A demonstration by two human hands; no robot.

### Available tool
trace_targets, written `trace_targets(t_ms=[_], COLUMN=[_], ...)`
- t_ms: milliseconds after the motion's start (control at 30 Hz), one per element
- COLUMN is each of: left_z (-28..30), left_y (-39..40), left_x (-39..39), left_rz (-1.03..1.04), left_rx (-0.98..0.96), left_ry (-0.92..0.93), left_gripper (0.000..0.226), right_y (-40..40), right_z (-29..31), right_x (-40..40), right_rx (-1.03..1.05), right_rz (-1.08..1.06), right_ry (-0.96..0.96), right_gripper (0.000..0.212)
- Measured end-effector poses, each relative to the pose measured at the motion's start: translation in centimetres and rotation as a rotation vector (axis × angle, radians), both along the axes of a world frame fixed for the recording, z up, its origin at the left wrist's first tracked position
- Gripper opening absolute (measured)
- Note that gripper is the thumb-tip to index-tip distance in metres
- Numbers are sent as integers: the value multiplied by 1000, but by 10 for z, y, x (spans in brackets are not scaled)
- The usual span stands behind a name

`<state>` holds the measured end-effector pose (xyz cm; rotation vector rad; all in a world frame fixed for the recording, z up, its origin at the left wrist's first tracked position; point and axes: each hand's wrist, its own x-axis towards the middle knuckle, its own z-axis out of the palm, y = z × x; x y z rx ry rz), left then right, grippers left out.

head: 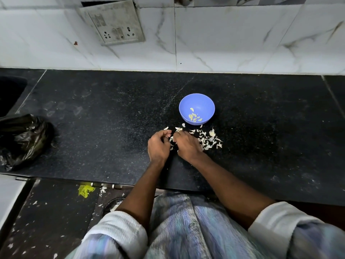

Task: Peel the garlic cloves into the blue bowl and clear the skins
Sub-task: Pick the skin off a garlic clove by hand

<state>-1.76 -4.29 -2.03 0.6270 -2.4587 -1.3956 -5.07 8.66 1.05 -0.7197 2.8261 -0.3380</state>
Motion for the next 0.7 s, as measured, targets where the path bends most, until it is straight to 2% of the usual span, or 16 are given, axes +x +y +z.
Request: trace_targets(t_ms=[133, 300, 467, 567, 700], left_z=[3, 1, -4, -1, -1], left_y=[6, 19, 30, 33, 30], left_x=[-2, 1, 5, 7, 10], left_rz=[-1, -8, 3, 60, 111], left_rx=[1, -13, 15, -18, -7], left_ry=[11, 6, -4, -29, 4], left_gripper=[31, 30, 19, 15, 32], right_y=[6, 22, 40, 44, 40], right_z=[-7, -6, -6, -7, -7], right_x=[10, -6, -15, -14, -11], right_rx=[-5, -374, -472, -565, -606], right_rz=[27, -181, -327, -429, -417], right_ry=[97, -22, -55, -151, -203], right_gripper=[52, 51, 36, 25, 19])
